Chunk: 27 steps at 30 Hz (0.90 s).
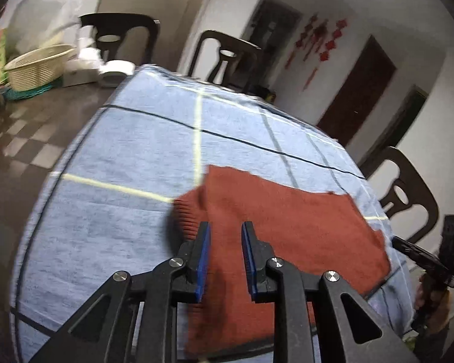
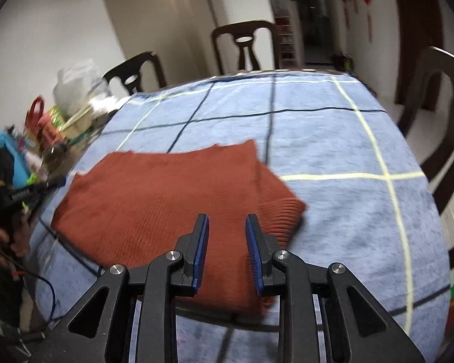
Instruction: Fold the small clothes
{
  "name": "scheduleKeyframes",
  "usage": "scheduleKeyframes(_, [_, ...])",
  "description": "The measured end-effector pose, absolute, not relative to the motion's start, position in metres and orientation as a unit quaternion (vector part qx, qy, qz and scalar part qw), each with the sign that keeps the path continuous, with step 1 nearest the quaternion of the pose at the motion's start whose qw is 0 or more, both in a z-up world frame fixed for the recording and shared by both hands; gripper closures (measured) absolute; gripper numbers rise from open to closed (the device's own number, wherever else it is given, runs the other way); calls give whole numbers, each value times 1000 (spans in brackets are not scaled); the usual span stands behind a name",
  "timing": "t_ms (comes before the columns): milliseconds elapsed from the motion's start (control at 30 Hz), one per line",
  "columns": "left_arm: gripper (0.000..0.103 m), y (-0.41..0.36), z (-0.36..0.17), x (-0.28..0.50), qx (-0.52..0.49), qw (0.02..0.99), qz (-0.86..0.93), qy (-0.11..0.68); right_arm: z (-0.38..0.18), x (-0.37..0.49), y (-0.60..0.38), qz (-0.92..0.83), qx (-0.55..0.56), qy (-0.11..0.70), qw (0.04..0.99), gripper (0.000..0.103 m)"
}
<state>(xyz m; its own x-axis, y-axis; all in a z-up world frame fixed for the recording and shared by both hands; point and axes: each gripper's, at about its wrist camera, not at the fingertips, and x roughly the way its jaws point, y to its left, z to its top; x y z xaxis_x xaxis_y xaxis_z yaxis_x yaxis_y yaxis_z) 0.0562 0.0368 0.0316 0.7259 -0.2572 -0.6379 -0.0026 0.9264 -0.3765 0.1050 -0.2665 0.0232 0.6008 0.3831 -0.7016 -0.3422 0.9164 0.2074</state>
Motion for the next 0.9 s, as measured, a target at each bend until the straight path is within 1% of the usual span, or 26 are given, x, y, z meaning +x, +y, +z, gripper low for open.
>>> scheduleKeyframes(133, [80, 19, 18, 74, -161, 907, -82, 380, -4, 124, -266, 181, 19, 428, 885, 78])
scheduleKeyframes(233, [80, 18, -1, 84, -160, 896, -75, 408, -1, 122, -268, 181, 27, 422, 888, 78])
scheduleKeyframes(367, [80, 16, 6, 79, -155, 900, -78, 401, 5, 117, -263, 177, 21, 414, 893, 78])
scheduleKeyframes(500, [80, 11, 7, 78, -132, 906, -70, 396, -2, 119, -266, 176, 19, 420, 890, 78])
scheduleKeyframes(567, [80, 12, 1, 80, -135, 903, -72, 402, 3, 117, -265, 172, 18, 418, 892, 78])
scheduleKeyframes(733, [80, 8, 13, 70, -124, 909, -76, 391, 14, 103, -260, 175, 0, 404, 898, 78])
scheduleKeyframes(833, [80, 6, 15, 62, -108, 913, -77, 386, 5, 102, -264, 170, 5, 414, 894, 78])
scheduleKeyframes(900, [80, 5, 9, 62, -103, 910, -75, 396, 1, 102, -266, 166, 10, 420, 892, 78])
